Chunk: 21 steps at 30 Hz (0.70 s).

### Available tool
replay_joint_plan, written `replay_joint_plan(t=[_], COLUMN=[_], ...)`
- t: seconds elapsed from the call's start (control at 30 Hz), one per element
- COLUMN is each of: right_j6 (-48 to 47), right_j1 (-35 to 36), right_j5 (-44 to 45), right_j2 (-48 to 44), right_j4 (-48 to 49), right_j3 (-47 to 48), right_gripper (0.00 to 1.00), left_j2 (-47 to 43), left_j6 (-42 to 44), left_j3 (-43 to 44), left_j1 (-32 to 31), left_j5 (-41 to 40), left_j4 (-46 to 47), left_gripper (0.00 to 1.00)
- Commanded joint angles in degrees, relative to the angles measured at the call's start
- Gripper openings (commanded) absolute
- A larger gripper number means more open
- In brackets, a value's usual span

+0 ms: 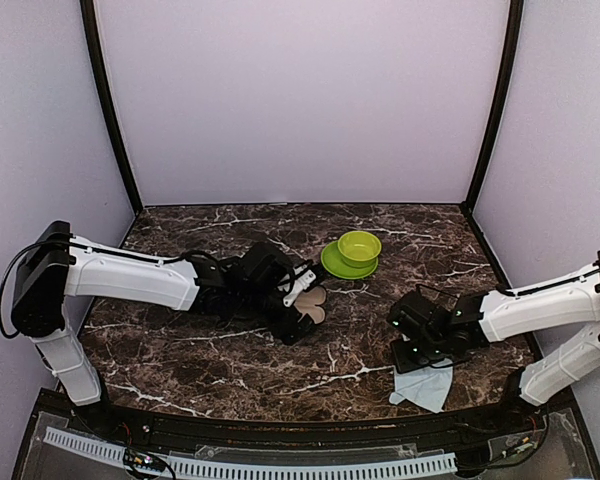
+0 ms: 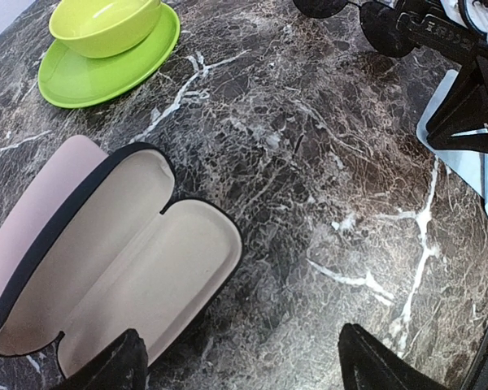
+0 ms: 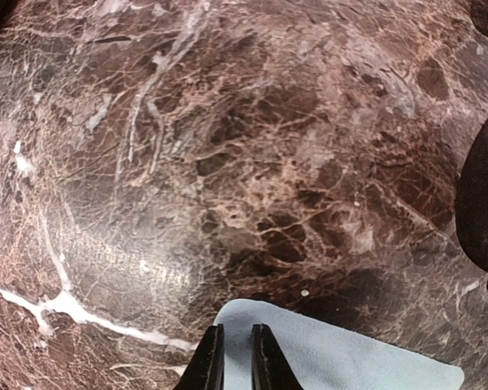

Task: Organize the sunglasses
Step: Move the glasses cleaning cloth to the center of the board.

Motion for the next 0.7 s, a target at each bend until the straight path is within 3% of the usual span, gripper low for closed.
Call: replay_joint_plan(t=[0.0,0.23,0.47,0.67], right_j6=[0.46,1.5,0.25,-1.35], right_j1=[0.15,1.87,1.76,1.53], right_j5=[-0.61,-1.08,-6.29,-8.73], right_j2=[1.85,2.54,0.09,2.73], right_j4=[1.94,6.08,14.91,16.56], right_j3=[-1.97,-2.01,-2.43,-0.24], right_gripper=[0.1,0.0,0.0,0.0], left_j2=[-2.22,-2.4,-3.34,-4.01], left_j6=[-0.44,-0.69,-2.13,-4.45], left_j3=[-1.03,-1.54,-3.41,-4.91], left_j1=[-0.47,-0.47,-0.47,-0.59], left_j5=[-0.04,-0.3,0.92,3.87], left_j4=[1.18,1.4,2.98,6.27], left_gripper=[0.84,0.84,0.85,0.84])
